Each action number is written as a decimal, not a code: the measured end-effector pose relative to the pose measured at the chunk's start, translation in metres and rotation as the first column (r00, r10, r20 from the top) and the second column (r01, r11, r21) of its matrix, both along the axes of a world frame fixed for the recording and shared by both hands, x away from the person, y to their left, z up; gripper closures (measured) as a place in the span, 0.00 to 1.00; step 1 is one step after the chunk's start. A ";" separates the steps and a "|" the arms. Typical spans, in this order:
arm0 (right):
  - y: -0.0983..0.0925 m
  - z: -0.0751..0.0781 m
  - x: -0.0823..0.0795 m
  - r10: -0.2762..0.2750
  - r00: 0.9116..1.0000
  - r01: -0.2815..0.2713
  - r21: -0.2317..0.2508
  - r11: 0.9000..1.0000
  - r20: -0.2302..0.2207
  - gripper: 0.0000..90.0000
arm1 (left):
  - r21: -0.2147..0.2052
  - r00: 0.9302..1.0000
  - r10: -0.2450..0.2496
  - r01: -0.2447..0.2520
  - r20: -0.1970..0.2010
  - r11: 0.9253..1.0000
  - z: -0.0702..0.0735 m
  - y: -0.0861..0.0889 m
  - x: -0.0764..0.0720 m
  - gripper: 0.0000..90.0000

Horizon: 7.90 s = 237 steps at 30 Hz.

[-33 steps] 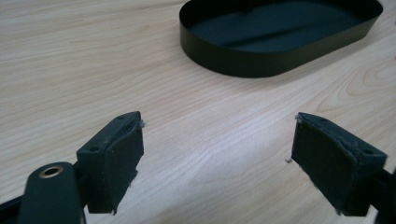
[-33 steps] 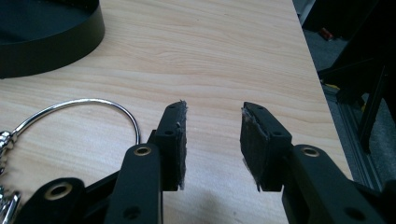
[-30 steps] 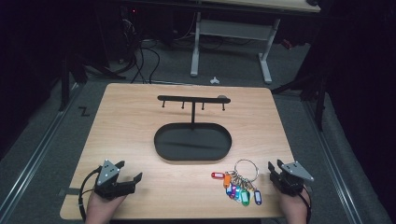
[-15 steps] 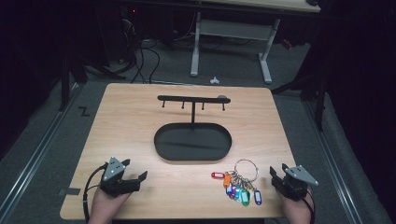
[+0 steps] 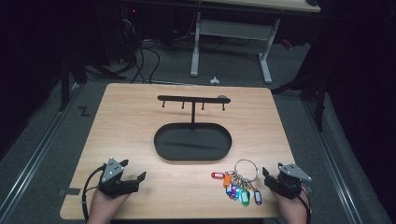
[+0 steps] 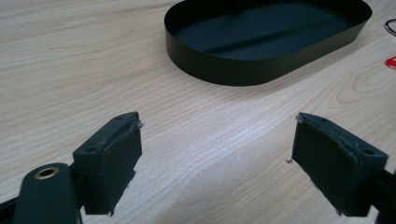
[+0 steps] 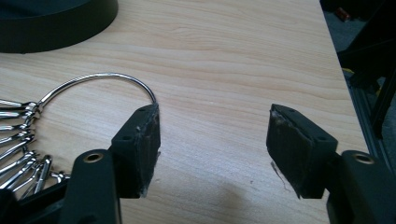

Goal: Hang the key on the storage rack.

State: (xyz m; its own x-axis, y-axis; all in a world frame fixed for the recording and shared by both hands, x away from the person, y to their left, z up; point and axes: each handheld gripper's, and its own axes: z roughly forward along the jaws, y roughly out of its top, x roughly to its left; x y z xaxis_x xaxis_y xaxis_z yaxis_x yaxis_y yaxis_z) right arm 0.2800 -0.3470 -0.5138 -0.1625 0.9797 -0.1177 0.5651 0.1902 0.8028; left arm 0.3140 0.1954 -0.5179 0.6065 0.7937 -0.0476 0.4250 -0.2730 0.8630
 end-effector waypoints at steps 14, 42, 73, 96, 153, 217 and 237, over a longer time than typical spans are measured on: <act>0.021 0.008 -0.004 0.118 0.993 -0.117 0.011 0.993 -0.029 0.38 | 0.000 1.000 -0.006 0.006 -0.008 1.000 0.000 -0.004 0.004 0.17; 0.049 0.043 0.041 0.257 0.777 -0.429 -0.184 0.884 -0.575 0.49 | -0.013 0.998 -0.063 0.062 -0.017 0.998 0.000 -0.006 0.003 0.19; 0.055 0.027 0.090 0.050 0.673 -0.199 -0.115 0.973 -0.738 0.96 | -0.004 0.996 -0.081 0.081 -0.022 0.997 -0.001 -0.006 0.001 0.21; 0.055 0.027 0.097 0.081 0.592 -0.229 -0.071 0.971 -0.802 0.82 | 0.006 0.995 -0.101 0.101 -0.027 0.995 -0.001 -0.008 0.002 0.23; 0.072 0.161 0.089 0.251 0.686 -0.402 -0.068 0.913 -0.683 0.97 | -0.002 0.995 -0.093 0.093 -0.034 0.996 -0.004 -0.007 -0.001 0.24; 0.146 0.236 0.148 0.320 0.706 -0.498 -0.121 0.859 -0.632 0.97 | -0.003 0.997 -0.067 0.067 -0.035 0.998 -0.003 0.006 -0.007 0.24; 0.164 0.234 0.194 0.351 0.713 -0.499 -0.088 0.862 -0.607 0.97 | -0.004 0.998 -0.057 0.057 -0.038 0.998 -0.004 0.010 -0.006 0.24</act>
